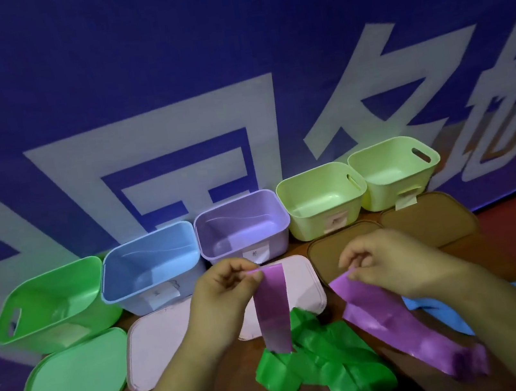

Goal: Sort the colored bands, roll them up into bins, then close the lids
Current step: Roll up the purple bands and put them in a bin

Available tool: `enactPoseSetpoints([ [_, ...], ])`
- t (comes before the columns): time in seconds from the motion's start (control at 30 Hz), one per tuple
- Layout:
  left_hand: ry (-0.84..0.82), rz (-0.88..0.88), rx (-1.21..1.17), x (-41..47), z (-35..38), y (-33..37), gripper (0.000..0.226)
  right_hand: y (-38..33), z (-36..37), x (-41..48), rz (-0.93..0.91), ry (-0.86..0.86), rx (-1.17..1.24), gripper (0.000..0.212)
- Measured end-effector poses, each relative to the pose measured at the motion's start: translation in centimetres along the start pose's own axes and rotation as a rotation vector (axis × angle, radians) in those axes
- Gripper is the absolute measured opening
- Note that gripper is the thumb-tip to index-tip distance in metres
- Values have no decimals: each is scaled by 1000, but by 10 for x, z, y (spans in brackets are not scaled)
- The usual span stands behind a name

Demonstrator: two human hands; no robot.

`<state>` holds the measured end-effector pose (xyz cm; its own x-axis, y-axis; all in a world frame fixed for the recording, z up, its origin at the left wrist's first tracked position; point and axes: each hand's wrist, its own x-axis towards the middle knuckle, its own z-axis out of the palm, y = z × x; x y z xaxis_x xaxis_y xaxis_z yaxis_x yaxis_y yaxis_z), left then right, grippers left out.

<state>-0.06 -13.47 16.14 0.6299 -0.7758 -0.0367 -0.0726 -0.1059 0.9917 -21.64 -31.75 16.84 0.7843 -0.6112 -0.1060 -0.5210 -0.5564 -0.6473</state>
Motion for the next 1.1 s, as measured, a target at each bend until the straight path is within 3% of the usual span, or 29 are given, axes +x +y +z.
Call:
enactPoseSetpoints([
  [0.23, 32, 83, -20, -11, -18, 27, 10, -51, -10, -10, -91, 73, -34, 18],
  [0.57, 56, 118, 14, -26, -32, 39, 14, -99, -7, -21, -164, 171, 195, 16],
  [1.1, 87, 154, -10, -30, -42, 57, 19, -140, -7, -24, -276, 124, 502, 17],
])
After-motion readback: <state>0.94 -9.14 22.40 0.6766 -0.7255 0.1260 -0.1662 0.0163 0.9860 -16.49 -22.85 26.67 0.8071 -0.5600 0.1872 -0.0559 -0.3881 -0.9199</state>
